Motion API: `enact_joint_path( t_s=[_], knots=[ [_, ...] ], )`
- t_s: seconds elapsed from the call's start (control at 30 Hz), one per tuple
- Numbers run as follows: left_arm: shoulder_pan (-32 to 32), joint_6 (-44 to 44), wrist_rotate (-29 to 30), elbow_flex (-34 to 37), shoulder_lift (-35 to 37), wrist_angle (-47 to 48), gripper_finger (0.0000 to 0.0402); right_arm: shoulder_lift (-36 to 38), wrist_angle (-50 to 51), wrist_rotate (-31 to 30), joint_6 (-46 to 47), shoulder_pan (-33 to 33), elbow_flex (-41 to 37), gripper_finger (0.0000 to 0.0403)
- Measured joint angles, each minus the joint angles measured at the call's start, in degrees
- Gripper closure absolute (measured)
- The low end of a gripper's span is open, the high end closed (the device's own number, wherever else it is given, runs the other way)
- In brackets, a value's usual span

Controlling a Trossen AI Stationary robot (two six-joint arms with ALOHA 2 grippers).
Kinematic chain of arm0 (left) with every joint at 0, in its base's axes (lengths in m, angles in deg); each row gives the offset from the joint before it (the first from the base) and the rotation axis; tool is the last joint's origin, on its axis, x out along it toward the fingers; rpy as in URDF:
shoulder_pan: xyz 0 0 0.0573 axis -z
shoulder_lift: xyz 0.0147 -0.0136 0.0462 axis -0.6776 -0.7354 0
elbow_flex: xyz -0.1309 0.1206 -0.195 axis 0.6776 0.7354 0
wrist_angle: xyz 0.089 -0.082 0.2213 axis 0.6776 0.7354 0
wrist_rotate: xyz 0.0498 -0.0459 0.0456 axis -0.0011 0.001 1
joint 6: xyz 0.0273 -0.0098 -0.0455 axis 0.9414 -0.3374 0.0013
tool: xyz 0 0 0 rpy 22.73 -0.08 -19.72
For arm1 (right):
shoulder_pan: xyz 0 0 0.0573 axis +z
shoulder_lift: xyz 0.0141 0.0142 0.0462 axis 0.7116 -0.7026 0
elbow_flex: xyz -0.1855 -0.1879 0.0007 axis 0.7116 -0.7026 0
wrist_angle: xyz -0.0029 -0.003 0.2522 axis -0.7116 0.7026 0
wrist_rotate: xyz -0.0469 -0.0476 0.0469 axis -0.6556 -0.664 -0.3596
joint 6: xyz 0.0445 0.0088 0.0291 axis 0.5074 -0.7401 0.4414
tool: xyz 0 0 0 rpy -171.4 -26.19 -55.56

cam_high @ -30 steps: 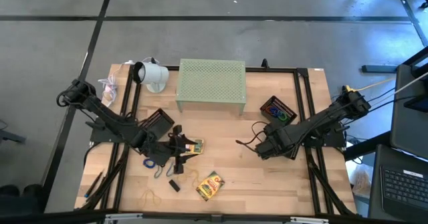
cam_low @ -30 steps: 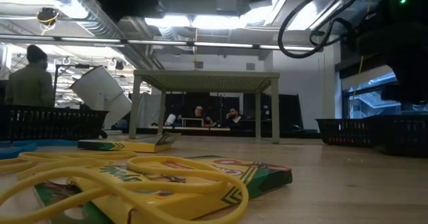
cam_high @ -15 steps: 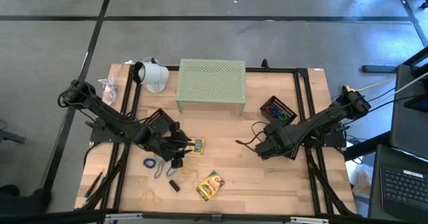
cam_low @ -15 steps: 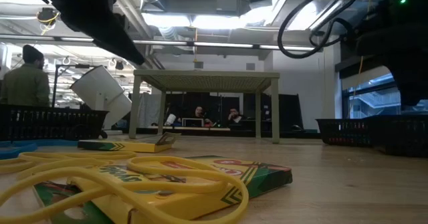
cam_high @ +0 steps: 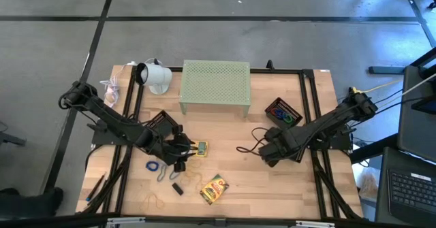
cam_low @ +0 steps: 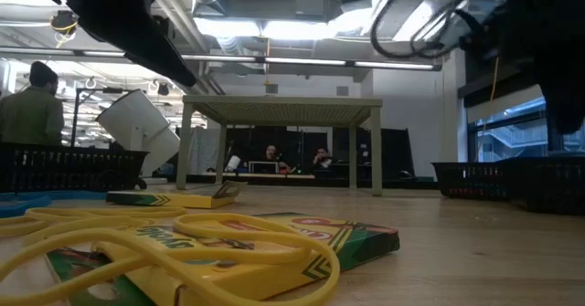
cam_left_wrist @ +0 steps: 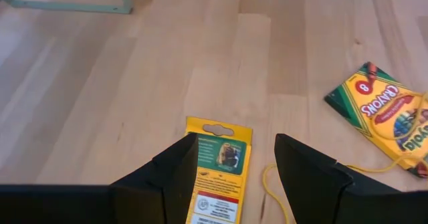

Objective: Pick & Place Office Desk Supplies
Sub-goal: Put the yellow crayon box into the bottom left black bin

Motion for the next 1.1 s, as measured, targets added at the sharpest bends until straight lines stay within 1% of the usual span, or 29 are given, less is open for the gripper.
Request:
enact_joint_path(
  t_s=[0.07,0.13,0.23,0.37,0.43,0.6,0.87,1.03,1.1],
  knots=[
    [0.1,-0.2,-0.6,0.0,0.0,0.0,0.0207,0.0,-1.8,-1.2,-1.7,0.0,1.5,0.0216],
    [0.4,0.7,-0.6,0.0,0.0,0.0,0.0207,0.0,-5.3,-4.2,-5.2,0.0,3.2,0.0223],
    [0.7,1.6,-0.4,0.0,0.0,0.0,0.0207,0.0,-13.8,-9.3,-13.5,0.0,4.6,0.0232],
    [1.5,1.6,-0.2,0.0,-0.6,-0.1,0.0207,0.0,-25.7,-10.3,-27.1,0.0,4.7,0.0238],
    [2.2,1.6,1.0,0.0,-1.8,-0.3,0.0207,0.0,-29.0,-10.4,-30.7,0.0,4.7,0.0238],
    [3.2,1.6,3.8,0.1,-7.7,-3.5,0.0207,0.0,-30.9,-11.5,-32.1,0.0,4.7,0.0238],
    [3.2,3.1,4.8,0.1,-17.1,-13.5,0.0207,0.0,-31.0,-11.4,-31.2,0.0,4.7,0.0238],
    [3.2,3.1,11.1,0.1,-21.5,-16.3,0.0207,0.0,-31.0,-12.0,-30.8,0.0,4.7,0.0238],
    [3.2,3.1,12.6,0.1,-22.8,-16.6,0.0207,0.0,-31.0,-12.3,-30.7,0.0,4.7,0.0238]
  ],
)
